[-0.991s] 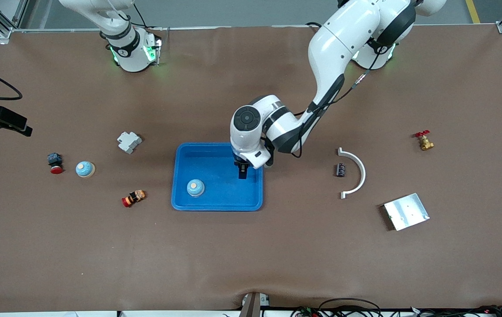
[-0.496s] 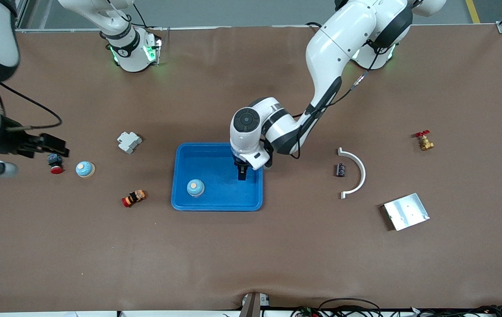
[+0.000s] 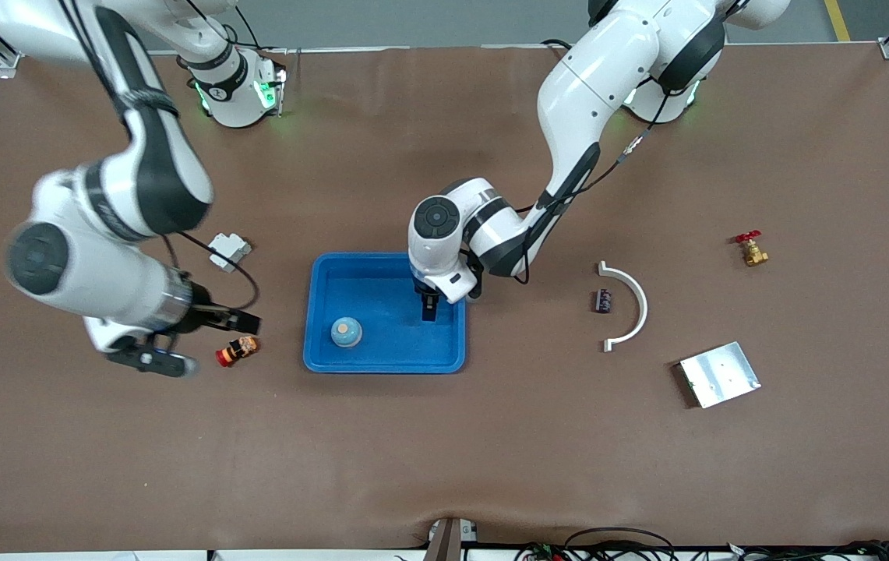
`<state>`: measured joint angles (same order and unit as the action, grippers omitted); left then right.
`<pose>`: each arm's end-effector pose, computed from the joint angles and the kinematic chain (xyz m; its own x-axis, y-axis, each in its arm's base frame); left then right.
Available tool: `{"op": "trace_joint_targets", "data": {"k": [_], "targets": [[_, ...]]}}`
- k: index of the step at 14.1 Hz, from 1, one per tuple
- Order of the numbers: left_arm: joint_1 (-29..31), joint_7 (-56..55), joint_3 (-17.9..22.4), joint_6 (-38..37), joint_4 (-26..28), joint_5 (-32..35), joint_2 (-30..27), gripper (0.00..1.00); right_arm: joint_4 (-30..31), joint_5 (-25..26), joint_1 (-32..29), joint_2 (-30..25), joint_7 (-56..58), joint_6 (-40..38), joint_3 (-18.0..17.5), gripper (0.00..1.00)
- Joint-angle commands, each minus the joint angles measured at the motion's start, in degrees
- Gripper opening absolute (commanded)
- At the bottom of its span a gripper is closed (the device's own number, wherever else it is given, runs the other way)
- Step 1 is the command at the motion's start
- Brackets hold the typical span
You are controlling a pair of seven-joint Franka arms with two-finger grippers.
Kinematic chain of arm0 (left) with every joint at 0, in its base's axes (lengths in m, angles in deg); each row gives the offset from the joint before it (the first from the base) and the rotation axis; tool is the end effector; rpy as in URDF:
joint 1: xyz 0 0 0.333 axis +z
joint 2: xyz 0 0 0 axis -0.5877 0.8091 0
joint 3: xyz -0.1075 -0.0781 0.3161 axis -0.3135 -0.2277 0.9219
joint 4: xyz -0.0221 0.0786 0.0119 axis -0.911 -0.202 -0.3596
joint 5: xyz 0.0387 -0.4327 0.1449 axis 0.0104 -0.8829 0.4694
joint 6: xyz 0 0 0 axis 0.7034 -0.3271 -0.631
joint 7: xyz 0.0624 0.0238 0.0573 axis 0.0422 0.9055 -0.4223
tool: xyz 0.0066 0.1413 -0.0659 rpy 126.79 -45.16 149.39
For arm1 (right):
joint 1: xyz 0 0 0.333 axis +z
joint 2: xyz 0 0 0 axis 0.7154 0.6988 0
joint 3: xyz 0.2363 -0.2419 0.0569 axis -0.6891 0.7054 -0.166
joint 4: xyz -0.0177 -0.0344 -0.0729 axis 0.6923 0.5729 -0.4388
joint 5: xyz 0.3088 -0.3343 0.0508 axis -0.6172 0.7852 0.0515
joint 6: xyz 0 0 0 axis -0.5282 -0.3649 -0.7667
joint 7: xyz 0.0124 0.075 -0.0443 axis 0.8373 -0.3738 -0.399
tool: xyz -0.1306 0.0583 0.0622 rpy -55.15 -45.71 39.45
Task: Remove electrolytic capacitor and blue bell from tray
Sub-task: 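Lift the capacitor with the left gripper while the right gripper grasps the bell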
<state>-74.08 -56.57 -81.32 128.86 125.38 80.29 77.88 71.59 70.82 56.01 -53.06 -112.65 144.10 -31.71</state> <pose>0.5550 -0.6173 0.1015 0.0540 0.9941 -0.0940 0.9983 -0.0518 0.0256 0.7302 0.2070 0.3425 0.9623 -0.2522 -0.1020 -0.2615 -0.9608 -0.0917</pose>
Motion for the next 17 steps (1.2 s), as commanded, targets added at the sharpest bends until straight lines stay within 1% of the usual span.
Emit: {"op": "trace_joint_targets", "data": {"k": [1,2,3,4,5,8,13,15,16,17], "targets": [[-0.93,-0.27,0.94,0.40,-1.60,0.86,0.90,0.89,0.78,-0.58,2.13,3.89,-4.52,4.39,-0.33,1.00],[-0.93,-0.18,0.94,0.40,-1.52,0.95,0.90,0.84,1.31,-0.58,3.45,5.47,-6.45,6.50,-0.42,1.00],[-1.45,-0.09,1.46,0.40,-1.52,0.95,0.90,0.83,1.66,-0.58,4.68,6.97,-8.56,8.35,-0.68,1.00],[-1.81,-0.18,1.99,0.40,-1.60,0.95,0.90,0.80,1.67,-0.58,5.48,7.85,-10.85,9.67,-0.86,1.00],[-2.25,-0.18,2.08,0.40,-1.60,0.95,0.72,0.74,1.67,-0.49,6.62,8.47,-12.52,10.64,-0.86,1.00],[-2.34,-0.18,2.08,0.31,-1.60,0.95,0.28,0.73,2.45,-0.40,8.21,10.50,-15.61,14.33,-0.77,1.00],[-2.78,-0.18,2.52,0.22,-1.60,0.95,0.28,0.73,4.83,-0.58,8.21,10.85,-15.70,16.01,-0.77,1.00],[-2.78,-0.18,2.61,0.22,-1.52,0.95,0.46,0.69,5.18,-0.67,8.30,11.90,-16.31,16.72,-0.77,1.00],[-2.78,-0.18,2.52,0.22,-1.60,0.95,0.46,0.63,5.10,-0.67,8.30,11.99,-17.27,16.72,-0.77,1.00],[-2.69,-0.18,2.61,0.22,-1.52,0.95,0.46,0.42,5.09,-0.67,8.82,12.34,-17.72,16.63,-0.77,1.00]]}}
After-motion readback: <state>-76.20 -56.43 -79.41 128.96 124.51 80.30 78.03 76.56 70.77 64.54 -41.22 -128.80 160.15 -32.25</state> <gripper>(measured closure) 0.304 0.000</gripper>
